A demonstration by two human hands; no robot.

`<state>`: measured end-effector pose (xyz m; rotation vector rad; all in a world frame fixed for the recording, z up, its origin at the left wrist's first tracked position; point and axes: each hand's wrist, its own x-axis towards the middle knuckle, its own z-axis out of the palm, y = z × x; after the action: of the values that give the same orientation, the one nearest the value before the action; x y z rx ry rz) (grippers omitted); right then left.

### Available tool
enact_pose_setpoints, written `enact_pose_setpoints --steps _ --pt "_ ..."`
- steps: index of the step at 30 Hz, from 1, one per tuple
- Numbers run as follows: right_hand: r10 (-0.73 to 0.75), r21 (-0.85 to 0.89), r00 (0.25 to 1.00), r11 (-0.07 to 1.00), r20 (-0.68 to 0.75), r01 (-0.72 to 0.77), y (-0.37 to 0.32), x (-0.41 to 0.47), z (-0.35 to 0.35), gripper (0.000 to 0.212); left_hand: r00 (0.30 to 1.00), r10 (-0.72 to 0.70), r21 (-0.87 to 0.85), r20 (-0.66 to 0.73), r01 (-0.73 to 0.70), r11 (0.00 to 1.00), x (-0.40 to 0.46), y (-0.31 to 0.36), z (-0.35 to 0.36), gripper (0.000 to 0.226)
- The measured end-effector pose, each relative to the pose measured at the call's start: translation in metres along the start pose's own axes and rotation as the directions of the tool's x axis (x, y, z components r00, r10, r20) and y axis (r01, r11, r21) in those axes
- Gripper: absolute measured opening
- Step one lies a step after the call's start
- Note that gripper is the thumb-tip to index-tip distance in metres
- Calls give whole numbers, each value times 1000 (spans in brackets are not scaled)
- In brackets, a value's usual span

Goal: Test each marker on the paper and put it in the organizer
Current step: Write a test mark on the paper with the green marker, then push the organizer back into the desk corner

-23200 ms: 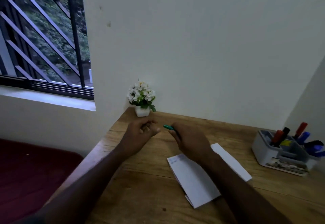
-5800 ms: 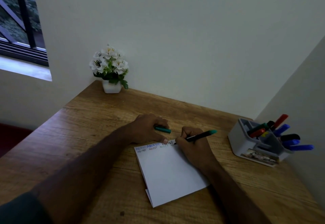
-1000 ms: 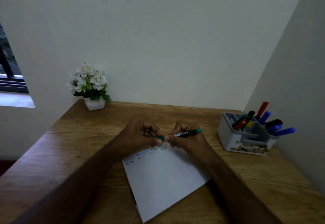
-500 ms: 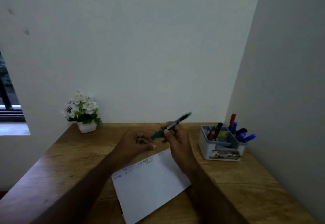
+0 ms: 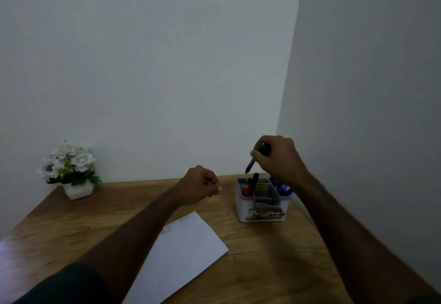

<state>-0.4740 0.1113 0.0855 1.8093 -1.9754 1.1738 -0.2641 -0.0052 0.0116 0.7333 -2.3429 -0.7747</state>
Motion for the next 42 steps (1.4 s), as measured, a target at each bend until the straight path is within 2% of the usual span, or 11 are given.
enact_pose_setpoints --steps 8,13,16,19,20,22,24,26,29,35,42 --pt "83 -53 965 996 248 -72 16 8 26 28 999 12 58 53 -15 998 12 9 13 9" --pt "167 -106 874 985 457 -133 19 3 48 37 999 -24 20 43 24 1000 11 8 15 10" --pt "183 -135 852 982 491 -133 18 2 47 45 998 -45 -20 40 46 999 10 8 22 10" --pt "152 -43 887 988 436 -148 14 0 35 49 995 -92 -124 38 96 988 6 13 30 11" --pt "143 27 925 986 352 -163 13 -2 28 44 993 -114 -153 34 118 981 3 15 33 10" --pt "169 161 985 972 40 -173 18 -12 16 26 986 -167 -202 10 166 965 -2 18 43 8" --pt "269 235 931 949 -248 -212 33 -29 9 13 970 -244 -258 -10 234 937 -7 18 55 18" --pt "392 260 847 913 -358 -313 53 -49 9 19 952 -307 -342 -9 285 896 -12 19 67 32" --pt "547 247 784 835 -292 -491 75 -79 18 26 948 -317 -434 9 289 853 -17 23 87 36" --pt "691 409 713 620 120 -670 96 -98 41 34 944 -328 -559 48 297 774 -16 32 113 45" --pt "706 408 701 613 102 -676 112 -66 47 35 941 -338 -558 20 291 778 18 30 113 46"
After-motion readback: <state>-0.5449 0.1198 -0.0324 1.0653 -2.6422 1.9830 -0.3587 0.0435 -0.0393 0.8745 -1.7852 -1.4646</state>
